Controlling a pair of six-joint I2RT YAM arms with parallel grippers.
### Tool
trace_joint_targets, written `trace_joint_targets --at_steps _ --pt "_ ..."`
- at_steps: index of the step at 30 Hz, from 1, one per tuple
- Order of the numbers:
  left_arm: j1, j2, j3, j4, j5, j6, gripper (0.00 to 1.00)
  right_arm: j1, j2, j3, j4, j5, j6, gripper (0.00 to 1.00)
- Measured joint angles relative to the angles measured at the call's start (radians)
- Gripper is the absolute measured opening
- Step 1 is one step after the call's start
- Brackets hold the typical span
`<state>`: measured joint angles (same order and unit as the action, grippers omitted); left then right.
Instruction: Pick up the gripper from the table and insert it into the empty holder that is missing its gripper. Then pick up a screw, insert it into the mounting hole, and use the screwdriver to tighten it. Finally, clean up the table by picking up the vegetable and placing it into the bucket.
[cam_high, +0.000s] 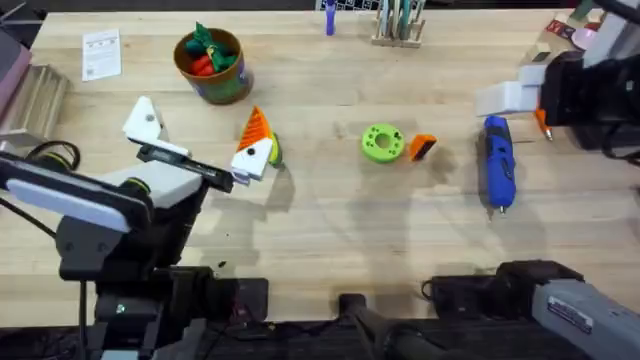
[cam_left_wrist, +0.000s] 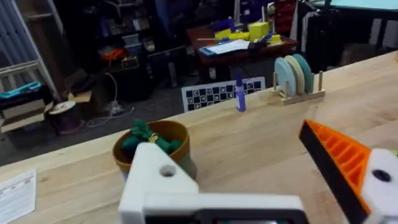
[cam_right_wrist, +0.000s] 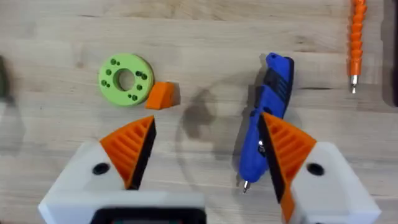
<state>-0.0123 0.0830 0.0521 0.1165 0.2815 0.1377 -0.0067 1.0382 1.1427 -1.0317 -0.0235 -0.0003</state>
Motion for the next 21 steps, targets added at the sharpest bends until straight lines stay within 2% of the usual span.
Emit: trace_joint_targets --at_steps 4,11,17,21 --pt "0.016 -0.040 -0.024 -0.002 0.045 0.007 0.986 0.000 0.000 0.000 0.000 0.000 0.000 0.992" --pt "0.017 -0.072 -0.027 -0.001 0.093 0.012 0.986 0.000 0.000 0.000 0.000 0.000 0.000 0.991" --pt "0.017 -0.072 -0.029 -0.001 0.188 0.012 0.985 0.000 0.000 0.000 0.000 0.000 0.000 0.991" --pt "0.017 -0.072 -0.037 -0.044 0.243 0.012 0.985 0.000 0.000 0.000 0.000 0.000 0.000 0.991"
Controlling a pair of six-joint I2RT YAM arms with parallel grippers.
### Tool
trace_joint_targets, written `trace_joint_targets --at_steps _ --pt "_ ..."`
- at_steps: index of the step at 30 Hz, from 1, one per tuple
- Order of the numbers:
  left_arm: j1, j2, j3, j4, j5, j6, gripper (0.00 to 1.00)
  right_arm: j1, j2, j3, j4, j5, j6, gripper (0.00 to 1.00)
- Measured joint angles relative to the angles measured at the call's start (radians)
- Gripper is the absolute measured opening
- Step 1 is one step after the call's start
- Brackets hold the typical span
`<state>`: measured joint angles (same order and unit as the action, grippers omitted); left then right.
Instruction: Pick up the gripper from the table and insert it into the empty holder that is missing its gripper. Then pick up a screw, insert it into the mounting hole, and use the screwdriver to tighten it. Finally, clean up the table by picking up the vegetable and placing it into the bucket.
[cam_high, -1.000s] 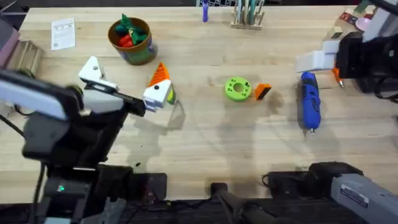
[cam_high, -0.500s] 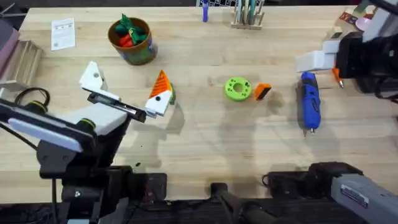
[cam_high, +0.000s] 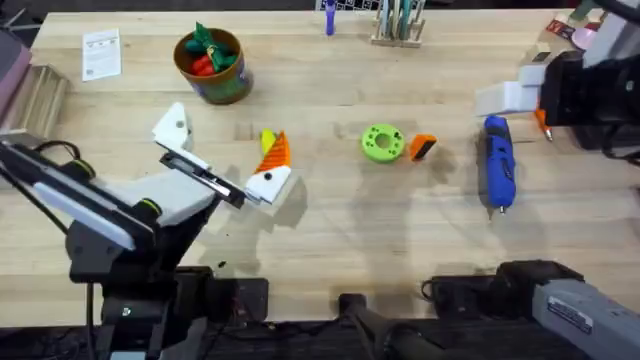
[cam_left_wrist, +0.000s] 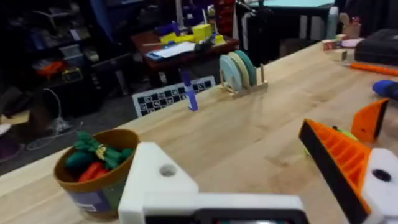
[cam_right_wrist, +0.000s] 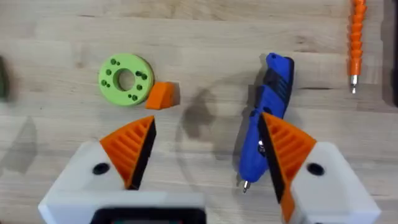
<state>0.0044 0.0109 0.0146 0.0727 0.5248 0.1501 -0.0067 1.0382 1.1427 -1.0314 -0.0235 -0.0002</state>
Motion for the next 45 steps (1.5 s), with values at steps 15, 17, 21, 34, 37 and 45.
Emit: trace_joint_targets --at_steps 15,17,21,34,37,45 --pt "0.000 0.000 -0.004 -0.112 0.346 0.000 0.985 0.000 0.000 0.000 0.000 0.000 0.000 0.992" --pt "0.000 0.000 -0.004 -0.139 0.411 0.000 0.985 0.000 0.000 0.000 0.000 0.000 0.000 0.991" --pt "0.000 0.000 -0.004 -0.181 0.532 0.000 0.985 0.000 0.000 0.000 0.000 0.000 0.000 0.991" --pt "0.000 0.000 -0.002 -0.202 0.658 -0.069 0.985 0.000 0.000 0.000 0.000 0.000 0.000 0.991" --pt "0.000 0.000 -0.003 -0.200 0.645 -0.120 0.985 0.000 0.000 0.000 0.000 0.000 0.000 0.991" --pt "0.000 0.000 -0.003 -0.198 0.630 -0.156 0.985 0.000 0.000 0.000 0.000 0.000 0.000 0.992"
